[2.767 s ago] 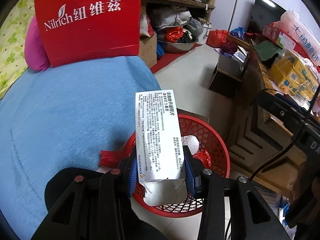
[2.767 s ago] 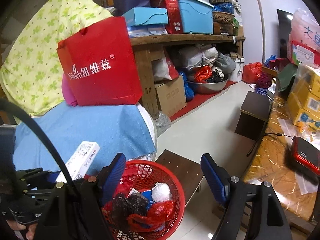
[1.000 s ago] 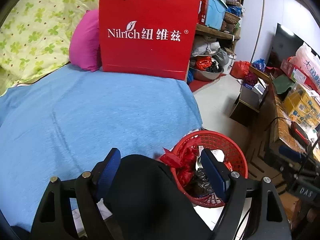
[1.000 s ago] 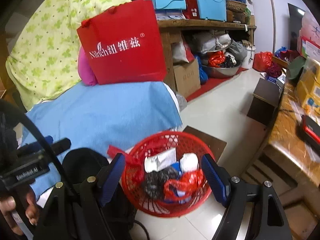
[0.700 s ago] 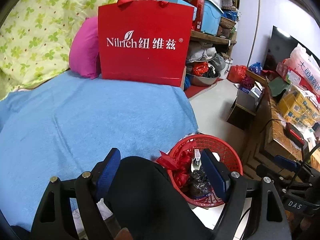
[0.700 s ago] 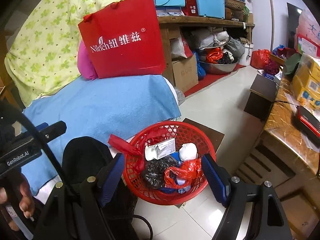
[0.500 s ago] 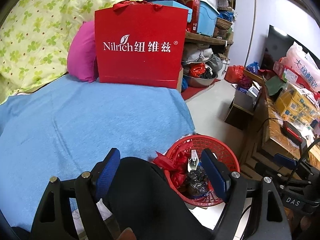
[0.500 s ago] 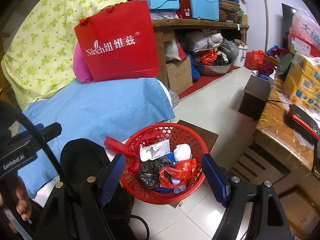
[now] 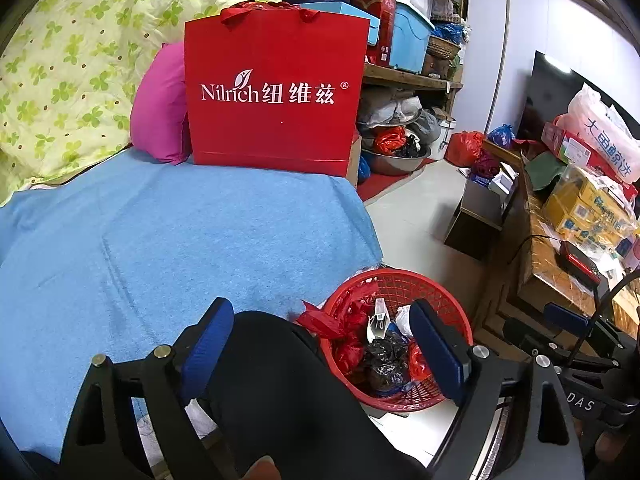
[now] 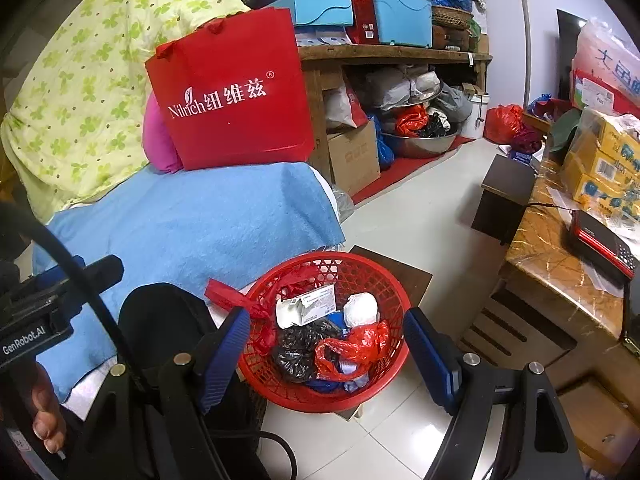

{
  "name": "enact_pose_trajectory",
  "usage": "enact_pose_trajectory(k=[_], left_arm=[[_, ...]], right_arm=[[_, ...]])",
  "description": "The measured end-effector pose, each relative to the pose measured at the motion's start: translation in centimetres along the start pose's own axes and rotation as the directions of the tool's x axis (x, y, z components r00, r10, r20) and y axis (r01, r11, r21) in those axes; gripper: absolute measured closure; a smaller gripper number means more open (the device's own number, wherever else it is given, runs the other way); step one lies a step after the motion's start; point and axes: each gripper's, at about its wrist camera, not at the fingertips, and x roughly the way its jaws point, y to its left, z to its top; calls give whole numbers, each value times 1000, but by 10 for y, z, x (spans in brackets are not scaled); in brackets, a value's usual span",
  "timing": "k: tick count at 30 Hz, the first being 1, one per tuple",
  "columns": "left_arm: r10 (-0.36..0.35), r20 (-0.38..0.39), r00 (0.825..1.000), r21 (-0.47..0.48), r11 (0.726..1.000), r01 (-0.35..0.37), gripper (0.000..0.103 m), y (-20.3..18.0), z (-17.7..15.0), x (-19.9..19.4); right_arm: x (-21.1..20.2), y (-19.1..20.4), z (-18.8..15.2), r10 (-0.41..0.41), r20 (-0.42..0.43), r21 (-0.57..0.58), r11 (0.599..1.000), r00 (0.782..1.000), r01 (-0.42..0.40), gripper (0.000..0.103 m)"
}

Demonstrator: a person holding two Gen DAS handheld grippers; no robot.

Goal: Collect trash

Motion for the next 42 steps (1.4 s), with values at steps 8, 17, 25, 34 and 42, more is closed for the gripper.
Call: enact_pose_trajectory(k=[8,17,25,34,42], left_arm=[[24,-1,1000,7,1000,-24,13,-2,-1,0],[36,5,999,26,999,-37,13,-6,-2,-1],[34,16,999,25,999,-34,13,-7,-3,-3],[27,9,1000,31,999,-27,13,-8,-5,-2],[20,5,1000,29,999,-20,13,-8,-6,-1]], right_arm=[[-1,0,1,-2,10,-1,1000,1000,2,21],[-4,-1,2,-10,22,2,1000,1000,10,21],[-5,-2,2,-13,31,2,1000,999,13,21],[-4,0,0,-9,25,0,1000,1000,9,21],[-3,2,-1,-11,20,1,1000,1000,11,21]])
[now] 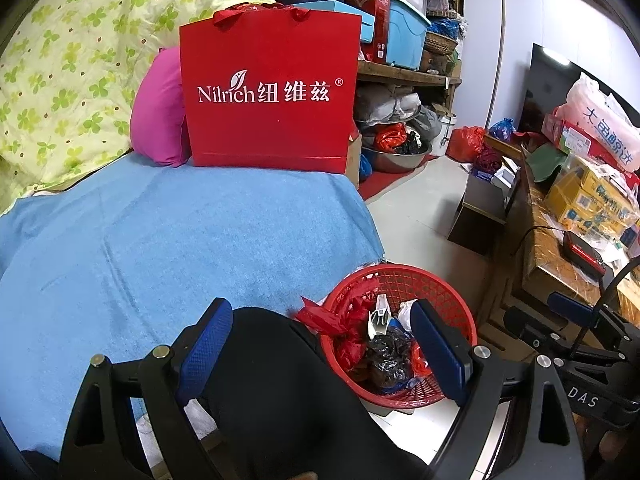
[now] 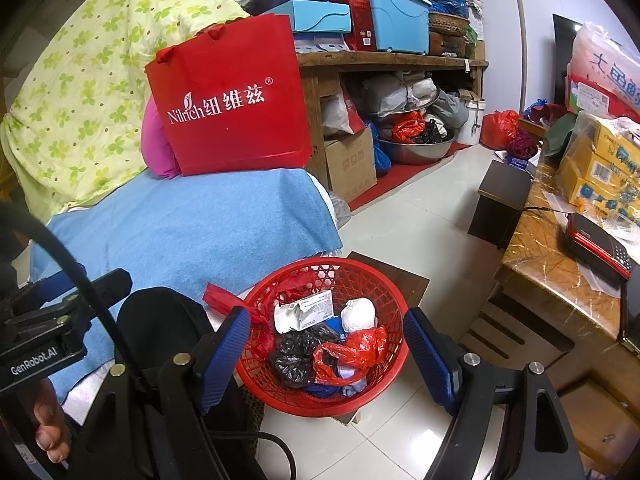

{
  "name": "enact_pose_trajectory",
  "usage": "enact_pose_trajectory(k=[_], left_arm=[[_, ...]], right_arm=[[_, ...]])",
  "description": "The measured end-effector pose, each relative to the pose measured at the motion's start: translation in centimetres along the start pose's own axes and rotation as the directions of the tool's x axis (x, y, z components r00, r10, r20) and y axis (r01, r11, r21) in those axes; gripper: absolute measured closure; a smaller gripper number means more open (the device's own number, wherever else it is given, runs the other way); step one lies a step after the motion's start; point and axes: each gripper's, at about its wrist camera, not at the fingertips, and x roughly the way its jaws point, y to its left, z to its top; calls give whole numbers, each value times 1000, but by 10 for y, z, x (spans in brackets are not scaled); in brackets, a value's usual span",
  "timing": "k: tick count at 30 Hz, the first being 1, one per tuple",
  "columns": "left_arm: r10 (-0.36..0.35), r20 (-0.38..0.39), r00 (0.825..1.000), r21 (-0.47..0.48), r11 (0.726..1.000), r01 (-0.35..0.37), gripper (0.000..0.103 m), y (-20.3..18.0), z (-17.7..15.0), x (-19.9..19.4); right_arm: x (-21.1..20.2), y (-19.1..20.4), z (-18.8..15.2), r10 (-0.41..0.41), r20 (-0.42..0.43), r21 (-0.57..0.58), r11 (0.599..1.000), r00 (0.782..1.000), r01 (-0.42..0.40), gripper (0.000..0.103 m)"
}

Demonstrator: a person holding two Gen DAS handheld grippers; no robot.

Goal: Collect trash

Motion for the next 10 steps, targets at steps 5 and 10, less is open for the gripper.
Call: enact_pose_trajectory(k=[5,10], left_arm=[[-12,12,1000,16,1000,11,13,-4,-2,-3],[-24,19,1000,31,999,24,12,-7,-3,-6]], right_arm=[[1,1,-1,1,-2,-4,1000,1000,-1,21],[1,2,-2,-1,1,-4,1000,1000,1,21]])
